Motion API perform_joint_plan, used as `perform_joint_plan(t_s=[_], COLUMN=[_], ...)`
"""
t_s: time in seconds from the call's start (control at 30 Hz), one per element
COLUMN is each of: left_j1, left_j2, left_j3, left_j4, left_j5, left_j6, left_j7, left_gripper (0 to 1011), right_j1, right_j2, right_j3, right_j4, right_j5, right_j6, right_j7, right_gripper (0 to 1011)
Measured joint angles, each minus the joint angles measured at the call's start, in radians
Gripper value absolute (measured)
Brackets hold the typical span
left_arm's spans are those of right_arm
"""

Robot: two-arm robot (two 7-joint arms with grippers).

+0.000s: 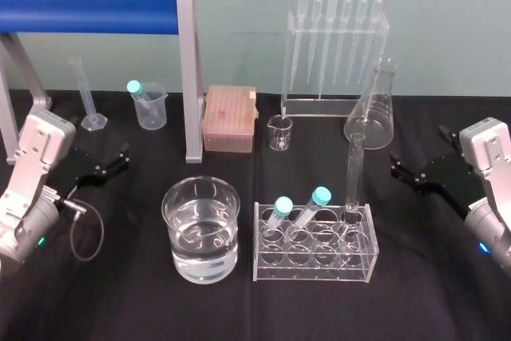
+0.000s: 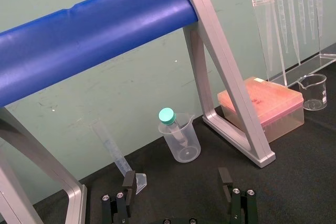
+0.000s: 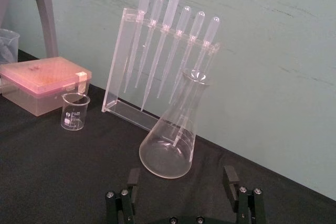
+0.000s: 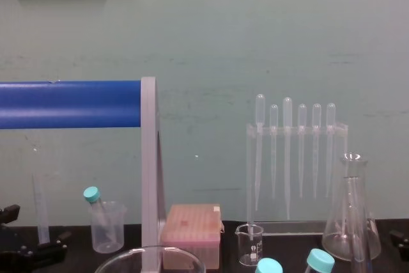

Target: Hold the test tube with one hand and immerse one end into the beaker, then return it to the test tube rack.

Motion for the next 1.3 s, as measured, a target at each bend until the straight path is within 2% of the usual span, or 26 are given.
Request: perform_joint_plan(t_s=[1.3], left_j1=[0.0], left_j2=[0.0], left_j3=[0.0], left_j4=[0.0], left_j5=[0.0], left_j6=[0.0], left_j7=[0.0], left_gripper=[1000], right_j1=[0.0], right_j2=[0.0], right_j3=[0.0], right_j4=[0.0], right_j5=[0.0], right_j6=[0.0], right_j7=[0.0], right_gripper=[1002])
